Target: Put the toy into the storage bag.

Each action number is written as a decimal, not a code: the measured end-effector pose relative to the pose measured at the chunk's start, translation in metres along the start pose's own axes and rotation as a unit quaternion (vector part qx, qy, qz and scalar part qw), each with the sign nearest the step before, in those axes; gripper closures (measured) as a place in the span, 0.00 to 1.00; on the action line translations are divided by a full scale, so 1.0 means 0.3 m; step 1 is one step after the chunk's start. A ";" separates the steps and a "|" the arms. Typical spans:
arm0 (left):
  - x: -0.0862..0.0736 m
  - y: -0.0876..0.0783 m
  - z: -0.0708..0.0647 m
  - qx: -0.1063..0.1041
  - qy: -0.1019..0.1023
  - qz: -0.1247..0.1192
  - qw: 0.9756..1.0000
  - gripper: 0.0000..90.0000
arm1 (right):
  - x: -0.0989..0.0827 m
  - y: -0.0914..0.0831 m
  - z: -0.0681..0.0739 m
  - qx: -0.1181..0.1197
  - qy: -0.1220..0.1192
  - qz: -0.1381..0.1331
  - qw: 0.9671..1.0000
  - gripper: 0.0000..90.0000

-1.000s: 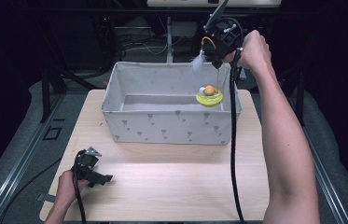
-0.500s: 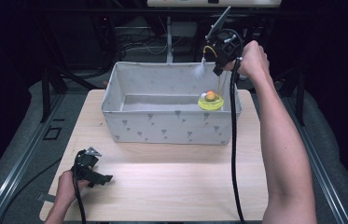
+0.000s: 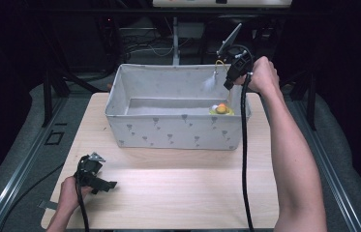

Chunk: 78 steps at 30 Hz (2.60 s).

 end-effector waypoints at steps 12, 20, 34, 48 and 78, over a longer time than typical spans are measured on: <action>0.000 -0.001 0.000 0.000 0.001 -0.001 1.000 0.03 | -0.042 0.073 -0.022 0.008 0.008 0.012 1.000 0.98; 0.001 -0.003 0.001 0.002 0.000 -0.003 1.000 0.03 | -0.079 0.134 -0.037 0.015 0.014 0.023 1.000 0.98; 0.001 -0.004 0.002 -0.002 0.000 -0.005 1.000 0.03 | -0.130 0.225 -0.078 0.023 0.035 0.044 0.998 0.98; 0.002 -0.007 0.002 -0.001 0.000 -0.008 1.000 0.03 | -0.142 0.278 -0.090 0.028 0.046 0.058 0.997 0.97; 0.003 -0.003 -0.003 0.001 0.002 -0.008 1.000 0.03 | -0.164 0.021 0.018 0.046 0.034 -0.049 0.997 0.30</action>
Point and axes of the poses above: each handheld gripper's, and its own axes: y roughly forward along the jaws, x roughly out of its top, z roughly to its left, the point moved 1 cm from there along y, roughly forward along the jaws, and after that the axes turned 12 degrees about y, right-handed, at the moved point
